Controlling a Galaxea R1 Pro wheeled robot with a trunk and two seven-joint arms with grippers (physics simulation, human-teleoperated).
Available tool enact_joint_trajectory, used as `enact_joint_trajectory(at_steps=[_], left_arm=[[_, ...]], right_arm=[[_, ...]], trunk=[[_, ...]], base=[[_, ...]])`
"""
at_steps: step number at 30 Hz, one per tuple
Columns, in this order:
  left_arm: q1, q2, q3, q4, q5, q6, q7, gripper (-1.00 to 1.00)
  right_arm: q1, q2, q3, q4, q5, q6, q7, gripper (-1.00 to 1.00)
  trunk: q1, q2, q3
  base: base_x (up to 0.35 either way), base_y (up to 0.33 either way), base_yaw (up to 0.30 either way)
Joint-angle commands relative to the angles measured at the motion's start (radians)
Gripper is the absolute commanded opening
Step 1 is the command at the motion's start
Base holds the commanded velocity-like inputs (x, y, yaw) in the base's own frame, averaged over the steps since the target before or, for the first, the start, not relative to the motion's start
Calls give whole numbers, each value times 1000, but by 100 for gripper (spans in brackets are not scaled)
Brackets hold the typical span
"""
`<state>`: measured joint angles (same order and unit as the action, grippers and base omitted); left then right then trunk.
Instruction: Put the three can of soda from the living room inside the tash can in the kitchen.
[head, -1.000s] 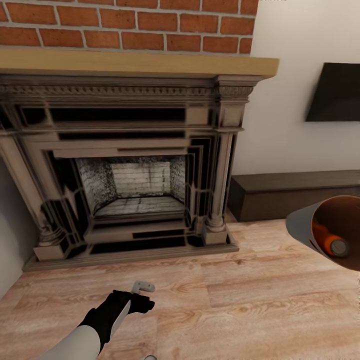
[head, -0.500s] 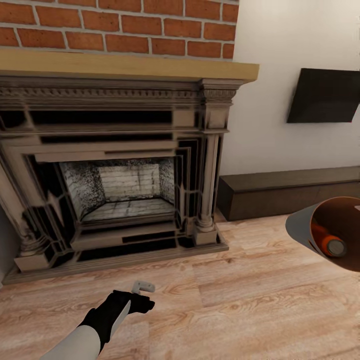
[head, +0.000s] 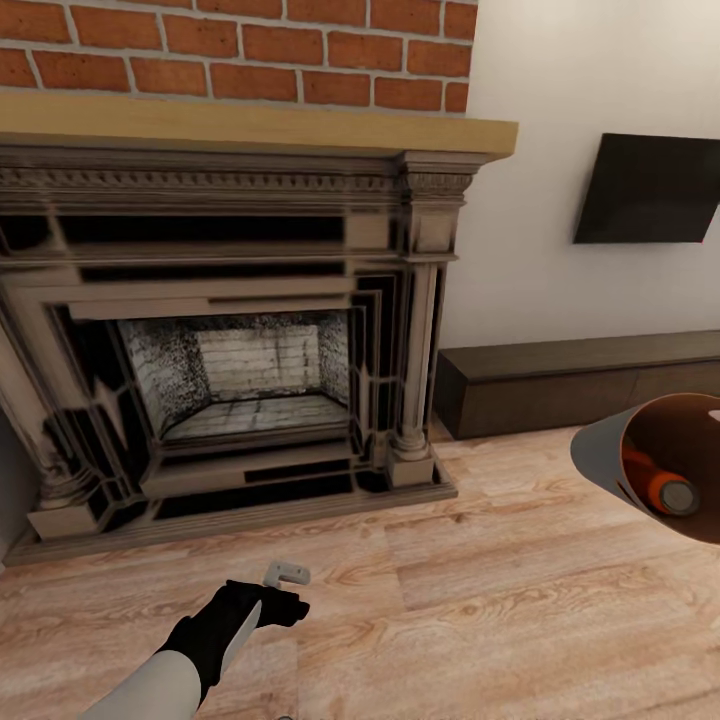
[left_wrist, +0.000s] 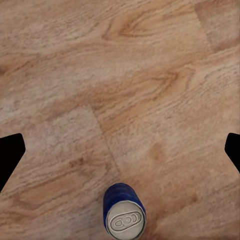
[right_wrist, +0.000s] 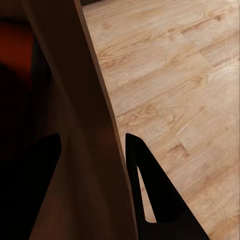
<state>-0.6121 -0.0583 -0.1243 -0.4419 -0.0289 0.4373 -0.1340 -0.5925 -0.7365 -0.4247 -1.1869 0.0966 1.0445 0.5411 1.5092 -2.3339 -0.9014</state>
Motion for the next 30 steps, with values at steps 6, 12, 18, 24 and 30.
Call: enact_joint_trajectory(at_steps=[6,12,18,24,30], left_arm=[[0,0,-1,0,-1,0,0,100],[0,0,-3,0,-2,0,1,100],[0,0,-3,0,1,0,1,100],[0,0,-2,0,0,0,1,100],[0,0,-3,0,0,0,0,100]], right_arm=[[-1,0,0,0,-16,3,3,-100],[-1,0,0,0,-15,3,3,-100],[-1,0,1,0,-15,3,3,-100],[-1,0,1,0,-15,3,3,-100],[-1,0,1,0,-15,3,2,-100]], trunk=[[0,0,0],[0,0,0],[4,-7,-3],[27,-49,-22],[50,-91,-41]], base=[[-60,0,0],[-278,0,0],[-94,0,0],[-10,0,0],[-1,0,0]])
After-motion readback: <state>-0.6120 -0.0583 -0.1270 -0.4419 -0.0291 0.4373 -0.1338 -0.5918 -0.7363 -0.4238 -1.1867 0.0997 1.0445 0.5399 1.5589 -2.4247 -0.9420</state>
